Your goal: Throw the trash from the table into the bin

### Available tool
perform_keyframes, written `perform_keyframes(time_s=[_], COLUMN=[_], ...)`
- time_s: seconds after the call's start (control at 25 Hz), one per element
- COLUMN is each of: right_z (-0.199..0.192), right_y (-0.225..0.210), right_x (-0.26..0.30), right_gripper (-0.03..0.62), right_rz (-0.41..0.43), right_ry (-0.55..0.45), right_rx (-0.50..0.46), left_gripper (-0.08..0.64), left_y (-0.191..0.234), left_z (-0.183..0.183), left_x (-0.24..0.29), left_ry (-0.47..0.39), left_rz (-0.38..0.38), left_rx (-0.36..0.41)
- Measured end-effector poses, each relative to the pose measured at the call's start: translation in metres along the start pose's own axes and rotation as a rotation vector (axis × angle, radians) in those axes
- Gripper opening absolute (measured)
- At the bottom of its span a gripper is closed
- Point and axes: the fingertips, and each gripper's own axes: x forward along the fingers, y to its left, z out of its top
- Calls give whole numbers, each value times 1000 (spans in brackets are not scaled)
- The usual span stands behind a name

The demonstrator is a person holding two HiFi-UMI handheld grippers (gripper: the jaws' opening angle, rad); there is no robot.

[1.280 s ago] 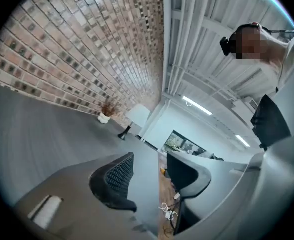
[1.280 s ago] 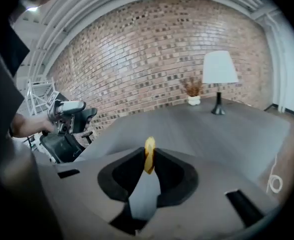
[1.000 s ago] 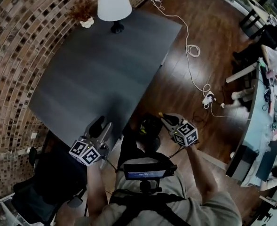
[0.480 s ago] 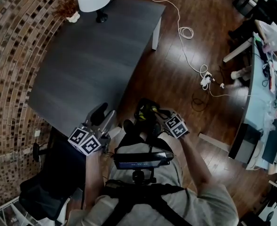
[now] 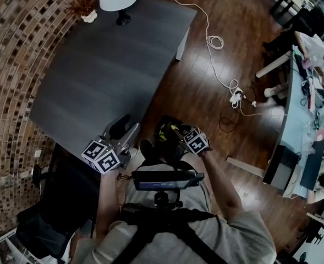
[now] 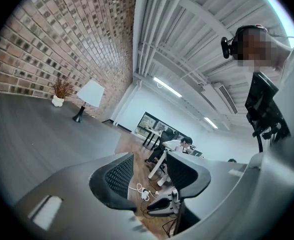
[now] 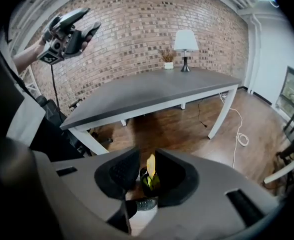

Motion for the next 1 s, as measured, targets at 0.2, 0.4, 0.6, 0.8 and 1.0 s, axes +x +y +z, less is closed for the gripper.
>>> perform_keyframes(time_s=[0.2,0.4,0.6,0.8,1.0], right_z=[-10,-16,-24,-24,-30], right_y=[-3,-6,-18,-18,-17], right_x=[11,11,5,0,-4], right_gripper=[112,115,115,115,115], right_rz=[-9,-16,-48,-45,-54], right_ry=[47,44,40,3,4], right_rx=[25,69,97,134,161], left_gripper=[199,199,199,199,201], left_y=[3,5,-1,-4,-5], left_z=[5,0,1,1,-6], left_x=[5,14,25,30,33], left_ry=[-7,0,10,22,41], left_rz=[-21,-39,-70,-89,-91], left_rx=[-5,-28,-21,-14,-15])
